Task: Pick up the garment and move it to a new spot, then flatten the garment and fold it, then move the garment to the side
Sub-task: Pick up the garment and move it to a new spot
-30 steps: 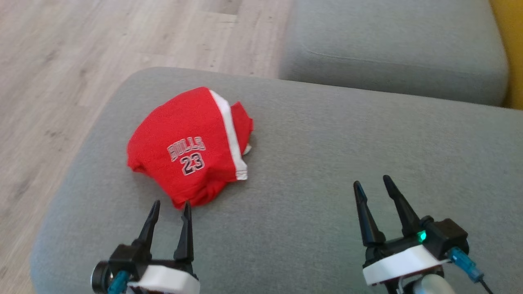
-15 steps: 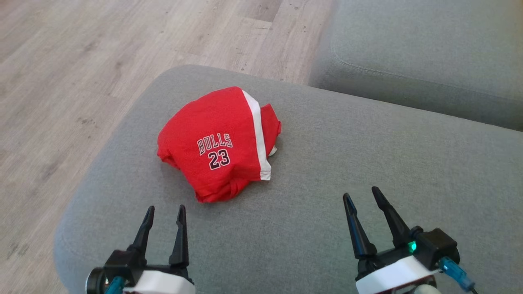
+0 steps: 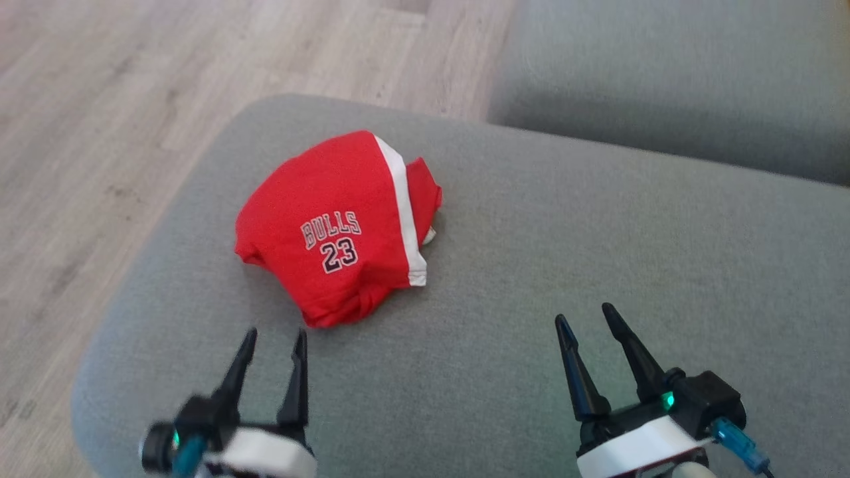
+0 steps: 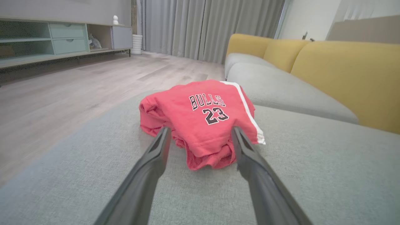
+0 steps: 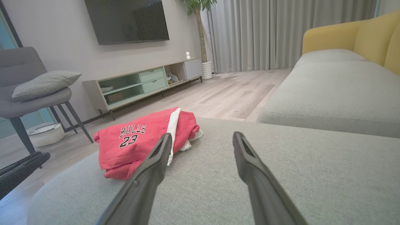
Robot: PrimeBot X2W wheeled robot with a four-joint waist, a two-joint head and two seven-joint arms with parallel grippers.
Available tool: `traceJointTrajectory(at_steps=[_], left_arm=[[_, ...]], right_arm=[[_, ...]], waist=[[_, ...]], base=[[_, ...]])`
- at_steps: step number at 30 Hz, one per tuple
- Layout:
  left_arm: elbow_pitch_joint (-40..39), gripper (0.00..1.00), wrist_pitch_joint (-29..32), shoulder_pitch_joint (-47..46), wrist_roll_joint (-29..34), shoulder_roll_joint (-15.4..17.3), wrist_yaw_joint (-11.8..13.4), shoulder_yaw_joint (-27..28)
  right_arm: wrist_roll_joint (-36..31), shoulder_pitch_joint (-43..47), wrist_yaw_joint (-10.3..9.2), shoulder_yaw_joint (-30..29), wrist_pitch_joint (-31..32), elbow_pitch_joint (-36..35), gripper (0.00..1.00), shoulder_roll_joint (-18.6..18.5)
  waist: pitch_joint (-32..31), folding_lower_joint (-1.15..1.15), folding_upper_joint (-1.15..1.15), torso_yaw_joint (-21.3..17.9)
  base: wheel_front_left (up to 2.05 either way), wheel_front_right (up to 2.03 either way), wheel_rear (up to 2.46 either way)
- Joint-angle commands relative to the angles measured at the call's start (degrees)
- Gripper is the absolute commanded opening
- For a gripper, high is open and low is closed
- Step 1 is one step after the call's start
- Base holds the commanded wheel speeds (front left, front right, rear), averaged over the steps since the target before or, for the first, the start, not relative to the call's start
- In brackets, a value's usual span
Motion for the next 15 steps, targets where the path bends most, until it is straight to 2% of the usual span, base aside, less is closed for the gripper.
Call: traceJointTrajectory(at_steps=[1, 4, 5, 9, 15], left_arm=[[-1.31, 1.00, 0.43, -5.50, 0.47, 1.33, -0.44, 1.37], [0.14, 1.00, 4.16, -11.56, 1.06, 3.89, -1.74, -0.08], [1.48, 1.00, 7.60, -16.17, 0.78, 5.65, -2.34, -0.67], [5.42, 1.00, 15.43, -25.09, -1.35, 8.95, -3.08, -2.12], [10.31, 1.00, 24.13, -35.26, -8.98, 13.08, -3.31, -9.39]], right_arm=[[-0.75, -2.76, 0.44, 0.80, -0.62, -2.13, 1.00, -0.40], [-1.52, -3.64, 0.44, 0.29, -0.62, -2.29, 1.00, -0.40], [-2.03, -4.35, 0.44, -0.07, -0.62, -2.36, 1.00, -0.40], [-2.90, -5.88, 0.44, -0.29, -0.62, -2.46, 1.00, -0.40], [-3.29, -7.95, 0.44, -0.22, -0.62, -2.35, 1.00, -0.40]], waist=[[1.65, 0.00, 0.00, -1.11], [4.01, 0.00, 0.00, -2.51], [5.77, 0.00, 0.00, -3.54], [9.43, 0.00, 0.00, -5.95], [13.35, 0.00, 0.00, -9.25]], base=[[0.00, 0.00, 0.00], [0.00, 0.00, 0.00], [0.00, 0.00, 0.00], [0.00, 0.00, 0.00], [0.00, 0.00, 0.00]])
